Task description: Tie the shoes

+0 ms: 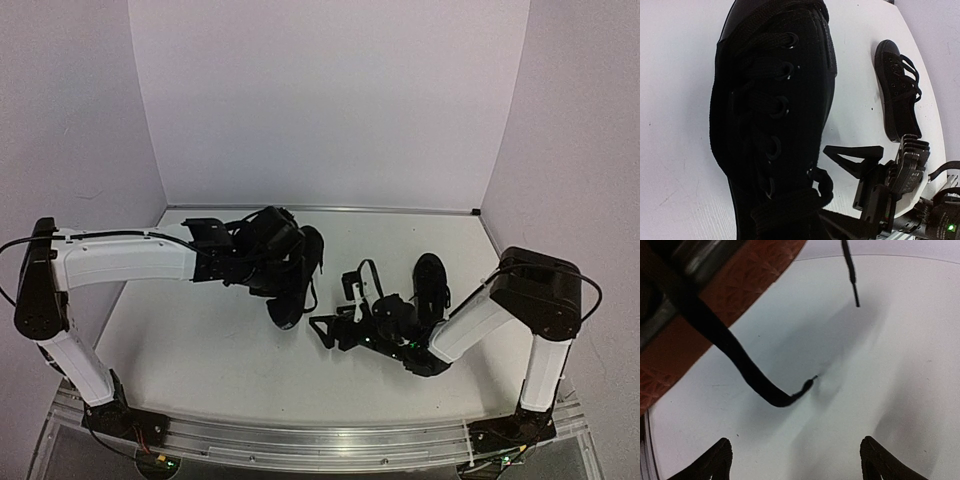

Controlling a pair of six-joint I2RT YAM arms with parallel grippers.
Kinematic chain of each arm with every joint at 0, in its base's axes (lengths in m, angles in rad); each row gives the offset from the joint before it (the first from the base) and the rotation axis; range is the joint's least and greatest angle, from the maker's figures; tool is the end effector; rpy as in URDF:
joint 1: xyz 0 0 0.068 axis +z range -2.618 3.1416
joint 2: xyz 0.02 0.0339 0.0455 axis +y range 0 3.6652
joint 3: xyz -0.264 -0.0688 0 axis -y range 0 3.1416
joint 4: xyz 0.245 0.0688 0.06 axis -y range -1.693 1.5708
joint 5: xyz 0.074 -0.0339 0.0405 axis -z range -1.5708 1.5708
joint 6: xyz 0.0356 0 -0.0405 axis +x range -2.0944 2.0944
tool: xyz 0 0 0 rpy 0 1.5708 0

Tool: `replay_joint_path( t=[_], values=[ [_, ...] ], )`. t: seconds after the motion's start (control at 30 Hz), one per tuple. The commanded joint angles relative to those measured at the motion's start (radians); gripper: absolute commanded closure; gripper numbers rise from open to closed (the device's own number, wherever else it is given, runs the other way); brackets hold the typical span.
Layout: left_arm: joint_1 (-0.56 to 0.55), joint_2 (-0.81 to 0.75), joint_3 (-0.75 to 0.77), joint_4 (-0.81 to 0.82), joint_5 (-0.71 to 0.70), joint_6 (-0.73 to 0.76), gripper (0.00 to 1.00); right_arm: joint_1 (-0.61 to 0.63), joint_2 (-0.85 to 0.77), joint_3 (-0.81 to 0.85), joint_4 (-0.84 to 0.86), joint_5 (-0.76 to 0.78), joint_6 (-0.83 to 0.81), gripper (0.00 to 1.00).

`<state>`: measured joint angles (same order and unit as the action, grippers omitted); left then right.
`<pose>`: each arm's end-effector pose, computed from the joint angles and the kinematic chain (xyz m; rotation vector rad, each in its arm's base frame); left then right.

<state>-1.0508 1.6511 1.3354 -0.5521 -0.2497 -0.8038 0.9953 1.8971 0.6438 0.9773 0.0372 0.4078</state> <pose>0.1879 -0.3105 0.2748 0.1918 2.4698 -0.5397 0.1881 0.2875 0.1197 -0.5395 1.8784 0.9259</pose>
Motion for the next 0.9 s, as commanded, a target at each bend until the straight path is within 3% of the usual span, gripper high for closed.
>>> replay_joint_path(
  t=[0.0,0.13,0.2,0.43,0.67,0.87],
  values=[
    [0.000,-0.092,0.047,0.050,-0.002,0.016,1.00,0.028,0.079,0.106,0.186,0.057,-0.047,0.15],
    [0.000,-0.122,0.020,0.061,0.008,0.007,1.00,0.031,0.143,0.185,0.197,0.133,-0.067,0.17],
    [0.000,-0.134,0.008,0.062,0.007,0.003,1.00,0.031,0.159,0.205,0.197,0.180,-0.076,0.25],
    [0.000,-0.123,-0.022,-0.018,-0.058,-0.026,1.00,0.031,0.003,0.098,0.139,0.301,-0.079,0.98],
    [-0.035,-0.016,-0.136,0.039,-0.085,-0.121,1.00,0.032,-0.234,0.013,-0.115,0.315,-0.107,1.00],
    [-0.067,0.183,-0.045,0.008,-0.088,-0.225,1.00,0.032,-0.322,0.004,-0.303,0.320,-0.092,1.00]
  ],
)
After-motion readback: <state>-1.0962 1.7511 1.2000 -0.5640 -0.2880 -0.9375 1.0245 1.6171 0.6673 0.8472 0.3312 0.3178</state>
